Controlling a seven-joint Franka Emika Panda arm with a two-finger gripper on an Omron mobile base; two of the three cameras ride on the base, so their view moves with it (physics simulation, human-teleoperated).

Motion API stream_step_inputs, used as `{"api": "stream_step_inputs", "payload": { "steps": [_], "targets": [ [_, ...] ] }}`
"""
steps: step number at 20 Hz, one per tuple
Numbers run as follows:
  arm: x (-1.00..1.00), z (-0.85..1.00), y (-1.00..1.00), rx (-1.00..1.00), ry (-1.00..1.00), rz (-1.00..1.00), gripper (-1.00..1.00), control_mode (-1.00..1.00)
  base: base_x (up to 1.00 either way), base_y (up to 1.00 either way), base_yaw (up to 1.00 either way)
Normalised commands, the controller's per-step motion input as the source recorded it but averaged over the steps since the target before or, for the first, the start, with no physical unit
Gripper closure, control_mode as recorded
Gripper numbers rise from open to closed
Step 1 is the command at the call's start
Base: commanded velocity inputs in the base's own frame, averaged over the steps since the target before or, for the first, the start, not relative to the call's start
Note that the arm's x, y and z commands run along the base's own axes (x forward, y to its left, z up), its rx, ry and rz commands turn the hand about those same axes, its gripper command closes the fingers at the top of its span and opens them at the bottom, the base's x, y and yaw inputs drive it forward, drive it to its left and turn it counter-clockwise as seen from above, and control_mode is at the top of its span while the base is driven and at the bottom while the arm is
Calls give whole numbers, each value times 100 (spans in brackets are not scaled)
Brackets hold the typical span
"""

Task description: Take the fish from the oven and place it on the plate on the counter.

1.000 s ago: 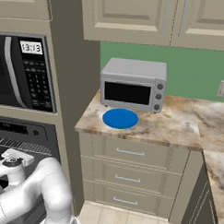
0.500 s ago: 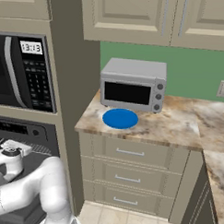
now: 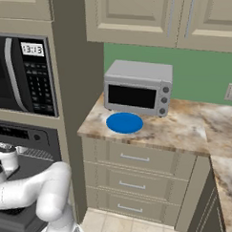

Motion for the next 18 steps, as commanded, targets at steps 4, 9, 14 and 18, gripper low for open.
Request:
{"api": "stream_step_inputs", "payload": {
  "steps": [4,9,14,18],
  "targets": [
    [-18,-100,84,-20,-13,-8,100,-100,0,0,0],
    [-90,-100,11,-13,23,1,100,-100,0,0,0],
    [-100,-100,-46,-9,55,2,100,-100,0,0,0],
    [-69,-100,-23,-4,9,2,100,-100,0,0,0]
  ]
}}
